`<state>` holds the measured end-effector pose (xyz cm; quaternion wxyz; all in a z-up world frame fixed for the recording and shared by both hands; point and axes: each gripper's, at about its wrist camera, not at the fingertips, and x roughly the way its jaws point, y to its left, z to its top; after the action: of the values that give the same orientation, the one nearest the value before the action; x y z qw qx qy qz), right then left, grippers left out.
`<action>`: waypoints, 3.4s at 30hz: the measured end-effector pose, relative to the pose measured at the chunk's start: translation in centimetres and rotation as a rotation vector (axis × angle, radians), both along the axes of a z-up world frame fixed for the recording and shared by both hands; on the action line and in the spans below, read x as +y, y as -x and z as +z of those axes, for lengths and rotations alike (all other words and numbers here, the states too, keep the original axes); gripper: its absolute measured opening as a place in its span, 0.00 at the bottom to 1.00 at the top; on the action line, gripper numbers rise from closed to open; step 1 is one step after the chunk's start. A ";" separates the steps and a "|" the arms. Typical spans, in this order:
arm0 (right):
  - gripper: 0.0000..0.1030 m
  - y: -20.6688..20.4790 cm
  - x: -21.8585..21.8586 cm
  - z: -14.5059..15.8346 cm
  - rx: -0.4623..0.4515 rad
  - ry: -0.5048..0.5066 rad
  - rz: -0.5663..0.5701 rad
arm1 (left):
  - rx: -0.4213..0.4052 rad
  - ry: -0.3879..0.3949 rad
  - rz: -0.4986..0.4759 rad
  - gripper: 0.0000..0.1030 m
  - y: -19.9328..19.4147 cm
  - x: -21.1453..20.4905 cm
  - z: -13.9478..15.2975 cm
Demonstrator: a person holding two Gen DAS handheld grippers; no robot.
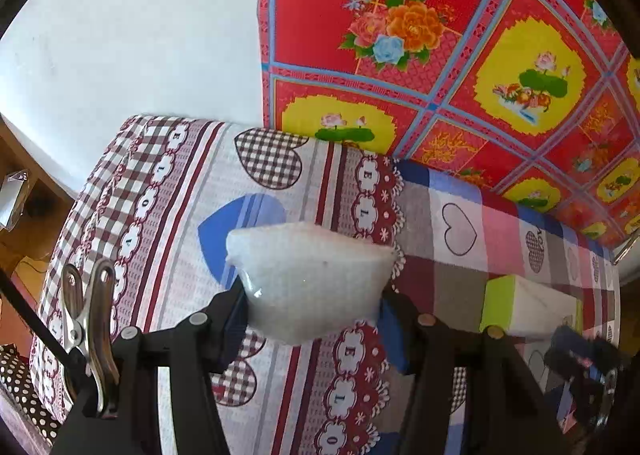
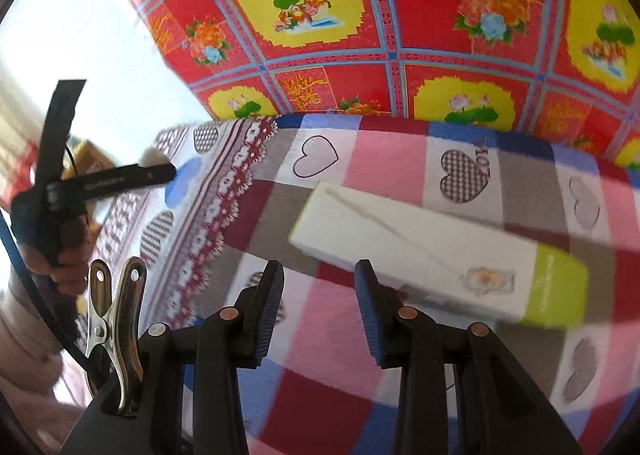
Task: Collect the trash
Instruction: 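Lift the bubble wrap with the left gripper while the right gripper closes on the white-green box, then carry the bubble wrap and the white-green box over the red bucket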
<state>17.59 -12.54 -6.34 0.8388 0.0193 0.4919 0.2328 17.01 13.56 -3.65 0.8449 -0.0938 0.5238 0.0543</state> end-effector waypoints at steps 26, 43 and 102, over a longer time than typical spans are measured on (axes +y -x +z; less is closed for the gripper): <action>0.79 -5.3 1.3 -3.6 0.010 0.371 0.469 | 0.026 0.009 0.074 0.58 1.7 1.4 -0.2; 0.61 -5.4 2.3 -3.3 0.066 0.226 0.357 | 0.046 -0.004 0.100 0.58 2.5 2.4 -0.1; 0.61 7.2 23.6 5.2 0.006 -0.062 -0.012 | -0.029 0.038 -0.166 0.57 9.7 13.7 4.8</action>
<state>10.37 11.03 -1.15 0.8378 0.0492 0.4866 0.2428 7.27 27.29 1.13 0.8520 -0.0667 0.5186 -0.0274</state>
